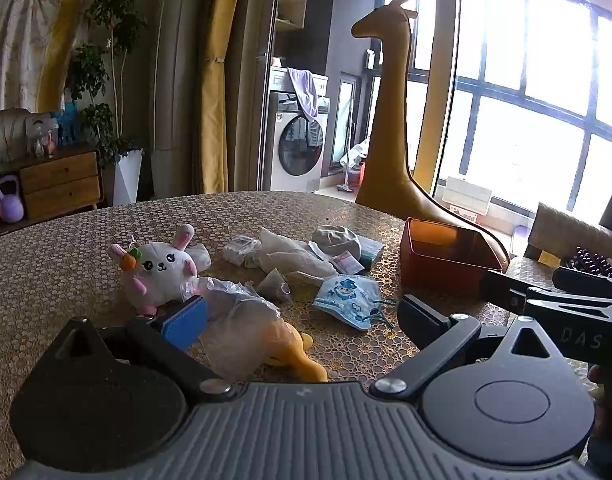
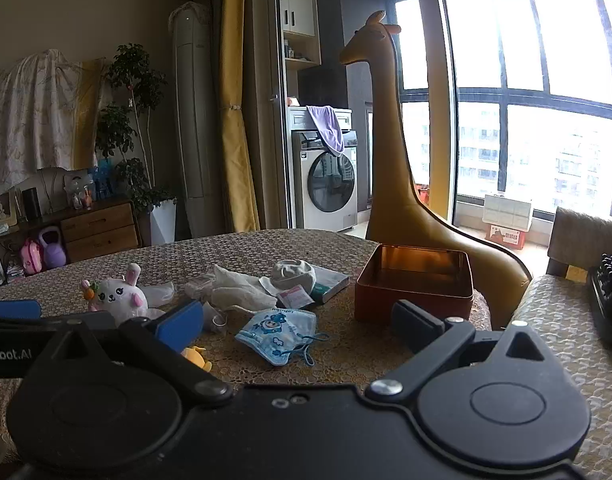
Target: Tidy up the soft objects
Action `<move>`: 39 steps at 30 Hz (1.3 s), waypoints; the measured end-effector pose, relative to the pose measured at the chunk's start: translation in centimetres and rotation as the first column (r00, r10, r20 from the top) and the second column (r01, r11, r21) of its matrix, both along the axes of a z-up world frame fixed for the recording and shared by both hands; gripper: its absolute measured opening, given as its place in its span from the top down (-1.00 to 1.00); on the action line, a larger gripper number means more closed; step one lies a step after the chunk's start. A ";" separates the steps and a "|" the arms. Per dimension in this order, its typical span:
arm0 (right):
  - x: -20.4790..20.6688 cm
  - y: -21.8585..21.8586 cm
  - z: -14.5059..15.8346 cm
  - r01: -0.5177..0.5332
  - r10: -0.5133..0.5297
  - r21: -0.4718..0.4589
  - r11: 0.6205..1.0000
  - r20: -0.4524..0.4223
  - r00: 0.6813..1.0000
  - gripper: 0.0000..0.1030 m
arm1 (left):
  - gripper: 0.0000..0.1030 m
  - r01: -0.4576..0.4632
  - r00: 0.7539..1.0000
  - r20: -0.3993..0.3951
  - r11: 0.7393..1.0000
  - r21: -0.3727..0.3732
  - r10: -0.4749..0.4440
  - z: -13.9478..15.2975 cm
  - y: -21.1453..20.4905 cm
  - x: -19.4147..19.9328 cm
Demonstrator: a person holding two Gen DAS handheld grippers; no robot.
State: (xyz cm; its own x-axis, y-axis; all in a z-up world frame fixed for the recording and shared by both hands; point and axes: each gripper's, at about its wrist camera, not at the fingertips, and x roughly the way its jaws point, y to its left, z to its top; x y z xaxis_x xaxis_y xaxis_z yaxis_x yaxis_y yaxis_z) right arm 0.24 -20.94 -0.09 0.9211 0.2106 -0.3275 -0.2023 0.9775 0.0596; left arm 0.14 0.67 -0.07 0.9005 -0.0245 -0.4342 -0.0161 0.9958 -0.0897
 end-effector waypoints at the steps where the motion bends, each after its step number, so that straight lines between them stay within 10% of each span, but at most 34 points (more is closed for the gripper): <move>1: 0.0 0.0 0.0 0.001 -0.001 0.000 1.000 0.001 1.000 -0.94 | -0.98 -0.001 1.000 0.000 1.000 0.002 0.001 0.0 0.0 0.0; 39: 0.3 0.2 0.4 0.023 -0.023 -0.007 1.000 0.017 1.000 -0.89 | -0.98 -0.008 1.000 0.000 1.000 -0.018 0.008 -0.1 0.4 0.2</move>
State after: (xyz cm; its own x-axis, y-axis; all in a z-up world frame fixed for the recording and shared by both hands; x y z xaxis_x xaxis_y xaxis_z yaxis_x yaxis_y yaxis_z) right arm 0.54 -20.72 0.28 0.9311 0.1873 -0.3131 -0.1811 0.9822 0.0492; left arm 0.30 1.06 -0.15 0.9009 -0.0248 -0.4334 -0.0244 0.9939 -0.1077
